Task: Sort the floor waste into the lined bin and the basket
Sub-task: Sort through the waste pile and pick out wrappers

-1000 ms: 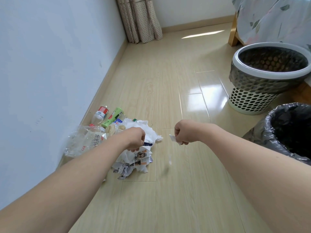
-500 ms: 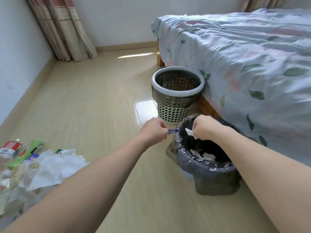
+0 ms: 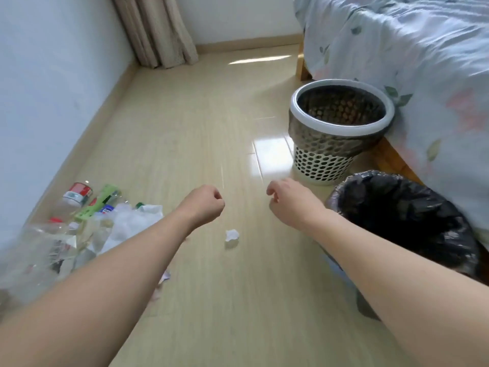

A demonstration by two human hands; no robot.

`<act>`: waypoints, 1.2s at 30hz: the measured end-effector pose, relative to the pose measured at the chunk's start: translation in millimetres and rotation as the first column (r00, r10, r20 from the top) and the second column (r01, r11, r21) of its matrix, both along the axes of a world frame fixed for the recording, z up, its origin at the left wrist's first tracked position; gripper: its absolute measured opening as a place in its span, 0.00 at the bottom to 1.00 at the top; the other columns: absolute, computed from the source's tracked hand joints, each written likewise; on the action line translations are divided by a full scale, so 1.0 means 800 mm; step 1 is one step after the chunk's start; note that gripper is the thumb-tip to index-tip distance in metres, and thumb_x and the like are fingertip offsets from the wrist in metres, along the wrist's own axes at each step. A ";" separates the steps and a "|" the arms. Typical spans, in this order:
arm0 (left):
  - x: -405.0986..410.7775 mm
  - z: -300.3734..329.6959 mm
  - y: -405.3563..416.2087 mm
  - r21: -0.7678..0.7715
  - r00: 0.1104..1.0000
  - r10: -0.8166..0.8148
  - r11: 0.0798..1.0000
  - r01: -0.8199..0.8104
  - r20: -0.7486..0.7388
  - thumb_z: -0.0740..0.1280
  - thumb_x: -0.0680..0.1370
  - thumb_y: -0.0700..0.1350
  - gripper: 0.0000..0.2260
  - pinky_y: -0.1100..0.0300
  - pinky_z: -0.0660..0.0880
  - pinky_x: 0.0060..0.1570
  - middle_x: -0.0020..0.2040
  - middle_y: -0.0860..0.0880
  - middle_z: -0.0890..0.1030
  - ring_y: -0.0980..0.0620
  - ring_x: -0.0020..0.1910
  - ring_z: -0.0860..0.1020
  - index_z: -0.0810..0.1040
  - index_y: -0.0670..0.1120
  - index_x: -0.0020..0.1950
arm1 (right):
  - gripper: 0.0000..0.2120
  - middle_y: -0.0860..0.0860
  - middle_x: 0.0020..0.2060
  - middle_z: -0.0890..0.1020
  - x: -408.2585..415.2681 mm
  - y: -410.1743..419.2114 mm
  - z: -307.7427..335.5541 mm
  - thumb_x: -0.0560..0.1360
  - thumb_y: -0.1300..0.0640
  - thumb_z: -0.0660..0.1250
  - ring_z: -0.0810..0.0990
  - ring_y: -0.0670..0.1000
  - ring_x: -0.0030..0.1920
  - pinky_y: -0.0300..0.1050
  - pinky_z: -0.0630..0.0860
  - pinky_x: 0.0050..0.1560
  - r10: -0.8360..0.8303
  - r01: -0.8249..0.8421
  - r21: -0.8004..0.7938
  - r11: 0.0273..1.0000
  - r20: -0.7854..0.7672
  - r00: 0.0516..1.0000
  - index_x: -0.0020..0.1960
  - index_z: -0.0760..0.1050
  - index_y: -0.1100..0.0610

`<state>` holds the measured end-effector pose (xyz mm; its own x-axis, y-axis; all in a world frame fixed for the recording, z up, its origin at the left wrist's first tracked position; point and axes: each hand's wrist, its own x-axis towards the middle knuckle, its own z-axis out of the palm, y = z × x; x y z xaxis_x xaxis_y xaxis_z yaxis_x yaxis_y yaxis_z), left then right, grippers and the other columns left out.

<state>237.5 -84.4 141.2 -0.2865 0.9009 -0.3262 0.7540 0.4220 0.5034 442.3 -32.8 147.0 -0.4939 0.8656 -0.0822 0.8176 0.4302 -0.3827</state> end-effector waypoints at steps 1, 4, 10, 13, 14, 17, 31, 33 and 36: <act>-0.031 -0.017 -0.022 -0.048 1.000 0.019 0.999 -0.021 -0.025 0.58 0.72 0.40 0.10 0.55 0.77 0.39 0.42 0.42 0.84 0.47 0.34 0.77 0.79 0.40 0.44 | 0.17 0.53 0.59 0.74 -0.039 -0.012 -0.022 0.77 0.59 0.58 0.75 0.55 0.58 0.49 0.74 0.57 0.088 -0.086 -0.063 0.994 0.022 0.996 0.64 0.71 0.55; -0.100 -0.068 -0.096 -0.240 0.992 -0.057 0.970 0.029 -0.109 0.58 0.74 0.40 0.10 0.58 0.75 0.38 0.44 0.44 0.83 0.48 0.39 0.77 0.79 0.41 0.42 | 0.19 0.55 0.61 0.71 -0.134 -0.052 -0.106 0.76 0.61 0.59 0.75 0.58 0.59 0.48 0.74 0.54 0.272 -0.234 -0.217 0.948 0.170 0.947 0.66 0.68 0.57; -0.165 -0.140 -0.205 -0.487 0.957 -0.262 0.856 0.172 -0.121 0.58 0.76 0.43 0.09 0.58 0.74 0.43 0.47 0.49 0.81 0.49 0.47 0.77 0.78 0.47 0.43 | 0.17 0.59 0.62 0.67 -0.189 -0.050 -0.226 0.77 0.62 0.57 0.67 0.62 0.64 0.51 0.70 0.60 -0.013 0.084 -0.237 0.968 0.288 0.958 0.65 0.65 0.58; -0.187 -0.154 -0.240 -0.523 0.961 -0.256 0.836 0.166 -0.104 0.58 0.77 0.45 0.11 0.59 0.74 0.52 0.55 0.51 0.80 0.51 0.54 0.77 0.79 0.49 0.54 | 0.14 0.62 0.60 0.69 -0.191 -0.048 -0.244 0.77 0.66 0.54 0.69 0.63 0.61 0.50 0.69 0.60 -0.102 0.152 -0.164 0.975 0.279 0.955 0.61 0.68 0.63; -0.193 -0.155 -0.251 -0.544 0.958 -0.271 0.820 0.178 -0.097 0.58 0.78 0.46 0.11 0.59 0.74 0.52 0.55 0.51 0.80 0.51 0.54 0.77 0.78 0.49 0.54 | 0.13 0.63 0.59 0.71 -0.193 -0.050 -0.247 0.77 0.67 0.53 0.71 0.63 0.61 0.50 0.70 0.59 -0.123 0.173 -0.174 0.969 0.266 0.956 0.60 0.68 0.64; -0.219 -0.150 -0.279 -0.601 0.944 -0.317 0.774 0.202 -0.091 0.58 0.77 0.46 0.10 0.56 0.75 0.53 0.54 0.51 0.80 0.51 0.52 0.77 0.77 0.50 0.53 | 0.13 0.63 0.58 0.74 -0.207 -0.071 -0.244 0.76 0.66 0.54 0.74 0.62 0.58 0.48 0.72 0.55 -0.117 0.191 -0.284 0.940 0.256 0.959 0.58 0.71 0.64; -0.329 -0.196 -0.386 -0.209 0.924 0.199 0.938 -0.275 -0.326 0.62 0.77 0.53 0.23 0.53 0.73 0.44 0.54 0.44 0.79 0.41 0.53 0.78 0.62 0.47 0.69 | 0.11 0.53 0.56 0.79 -0.412 -0.298 -0.155 0.77 0.62 0.58 0.76 0.54 0.56 0.40 0.71 0.48 0.593 -0.471 -0.534 0.702 0.072 0.802 0.55 0.77 0.58; -0.322 -0.215 -0.376 -0.227 0.890 0.097 0.949 -0.217 -0.446 0.59 0.79 0.54 0.22 0.54 0.71 0.43 0.57 0.44 0.78 0.42 0.54 0.78 0.62 0.46 0.69 | 0.11 0.54 0.56 0.79 -0.420 -0.296 -0.157 0.77 0.62 0.57 0.76 0.54 0.56 0.41 0.71 0.49 0.612 -0.477 -0.530 0.701 0.103 0.784 0.54 0.76 0.58; -0.314 -0.227 -0.375 -0.251 0.862 0.014 0.954 -0.162 -0.506 0.55 0.81 0.50 0.13 0.55 0.69 0.40 0.56 0.45 0.79 0.42 0.54 0.79 0.69 0.45 0.62 | 0.11 0.54 0.56 0.78 -0.419 -0.292 -0.161 0.78 0.62 0.57 0.76 0.54 0.54 0.42 0.72 0.48 0.646 -0.483 -0.522 0.703 0.182 0.742 0.56 0.75 0.58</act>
<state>-13.7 -384.3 -40.3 -0.5495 0.7586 -0.3501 0.8232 0.5631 -0.0720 107.0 -266.2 17.9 -0.7464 0.2647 -0.6106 0.5764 0.7156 -0.3944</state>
